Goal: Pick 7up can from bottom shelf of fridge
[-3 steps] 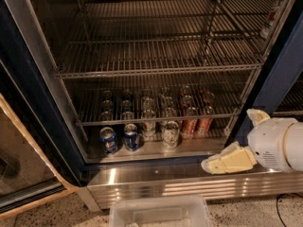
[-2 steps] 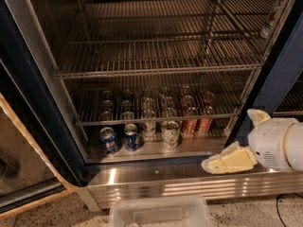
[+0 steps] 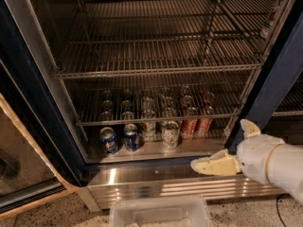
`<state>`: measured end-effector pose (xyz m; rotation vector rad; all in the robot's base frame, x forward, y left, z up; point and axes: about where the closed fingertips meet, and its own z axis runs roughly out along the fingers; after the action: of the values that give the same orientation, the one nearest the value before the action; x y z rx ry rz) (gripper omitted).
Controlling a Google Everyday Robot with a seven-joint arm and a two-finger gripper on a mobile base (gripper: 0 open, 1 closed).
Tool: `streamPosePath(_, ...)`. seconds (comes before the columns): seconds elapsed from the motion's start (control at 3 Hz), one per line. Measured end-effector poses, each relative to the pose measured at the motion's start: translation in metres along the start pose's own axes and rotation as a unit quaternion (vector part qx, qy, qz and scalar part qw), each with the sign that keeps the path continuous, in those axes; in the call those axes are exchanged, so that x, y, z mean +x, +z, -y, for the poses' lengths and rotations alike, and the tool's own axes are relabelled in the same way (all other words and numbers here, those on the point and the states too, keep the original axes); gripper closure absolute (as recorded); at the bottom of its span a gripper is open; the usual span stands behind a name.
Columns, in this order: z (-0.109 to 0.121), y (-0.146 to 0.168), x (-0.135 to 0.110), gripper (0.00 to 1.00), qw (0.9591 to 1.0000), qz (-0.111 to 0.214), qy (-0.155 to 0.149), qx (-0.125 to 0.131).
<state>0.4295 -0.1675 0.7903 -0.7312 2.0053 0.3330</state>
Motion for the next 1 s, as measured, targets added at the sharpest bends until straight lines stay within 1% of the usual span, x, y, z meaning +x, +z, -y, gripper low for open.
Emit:
streamPosePath(0.33, -0.010, 0.033, -0.006, 0.00, 0.9988, 0.045, 0.009, 0.013)
streamPosePath(0.67, -0.014, 0.039, -0.007, 0.00, 0.9987, 0.049, 0.009, 0.009)
streamPosePath(1.0, -0.031, 0.061, -0.009, 0.00, 0.9978, 0.065, 0.008, -0.007)
